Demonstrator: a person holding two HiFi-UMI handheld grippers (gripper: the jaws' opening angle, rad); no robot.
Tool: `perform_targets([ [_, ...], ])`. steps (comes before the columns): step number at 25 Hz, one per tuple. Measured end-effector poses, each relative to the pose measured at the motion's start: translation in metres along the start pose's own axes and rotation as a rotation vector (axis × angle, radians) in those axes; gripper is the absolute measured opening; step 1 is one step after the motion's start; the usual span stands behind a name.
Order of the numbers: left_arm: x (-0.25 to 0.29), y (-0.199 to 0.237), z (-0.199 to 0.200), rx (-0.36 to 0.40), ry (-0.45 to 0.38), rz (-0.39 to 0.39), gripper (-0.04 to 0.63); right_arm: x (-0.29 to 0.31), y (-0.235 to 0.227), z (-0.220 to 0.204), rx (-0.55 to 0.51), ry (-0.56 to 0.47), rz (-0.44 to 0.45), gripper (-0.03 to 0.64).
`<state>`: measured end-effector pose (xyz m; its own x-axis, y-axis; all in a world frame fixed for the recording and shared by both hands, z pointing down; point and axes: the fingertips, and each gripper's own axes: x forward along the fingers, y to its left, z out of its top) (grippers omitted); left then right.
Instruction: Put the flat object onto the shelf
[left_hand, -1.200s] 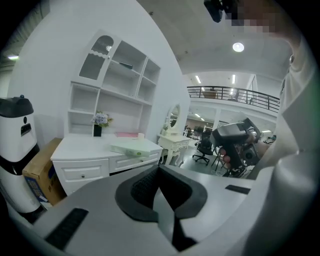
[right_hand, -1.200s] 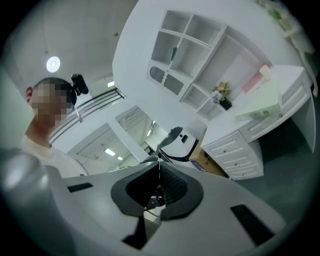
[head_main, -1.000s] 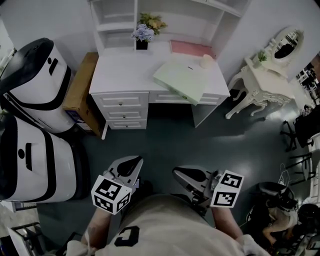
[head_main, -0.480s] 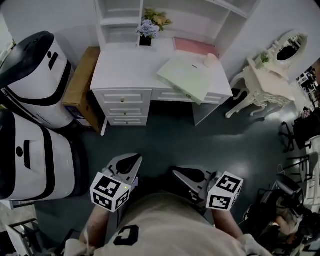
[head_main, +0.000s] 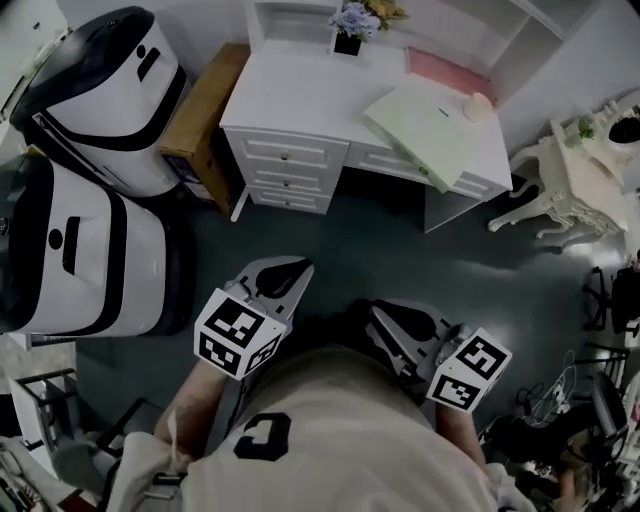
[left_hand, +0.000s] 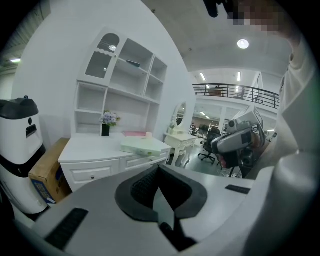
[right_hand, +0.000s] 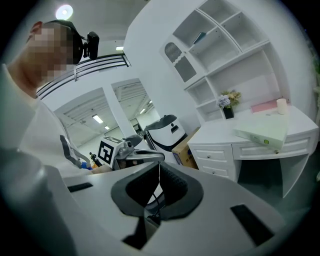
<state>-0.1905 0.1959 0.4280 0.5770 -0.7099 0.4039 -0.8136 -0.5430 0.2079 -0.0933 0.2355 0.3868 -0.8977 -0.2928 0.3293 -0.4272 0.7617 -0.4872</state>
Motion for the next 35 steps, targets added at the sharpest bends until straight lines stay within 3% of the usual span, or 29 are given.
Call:
perform_targets([
  [17,0.062,0.003,0.019,-0.023,0.035,0.037,0.014,0.0,-0.069,0.022,0.016,0.029,0.051,0.025],
  [27,0.118,-0.025,0.052,0.006,0.047,0.051,0.014,-0.038,-0.133,0.05,0.116,-0.051,0.078,0.025],
  [35,0.158,-0.043,0.065,-0.01,0.057,0.111,0.013,-0.061,-0.182,0.061,0.188,-0.045,0.151,0.025],
])
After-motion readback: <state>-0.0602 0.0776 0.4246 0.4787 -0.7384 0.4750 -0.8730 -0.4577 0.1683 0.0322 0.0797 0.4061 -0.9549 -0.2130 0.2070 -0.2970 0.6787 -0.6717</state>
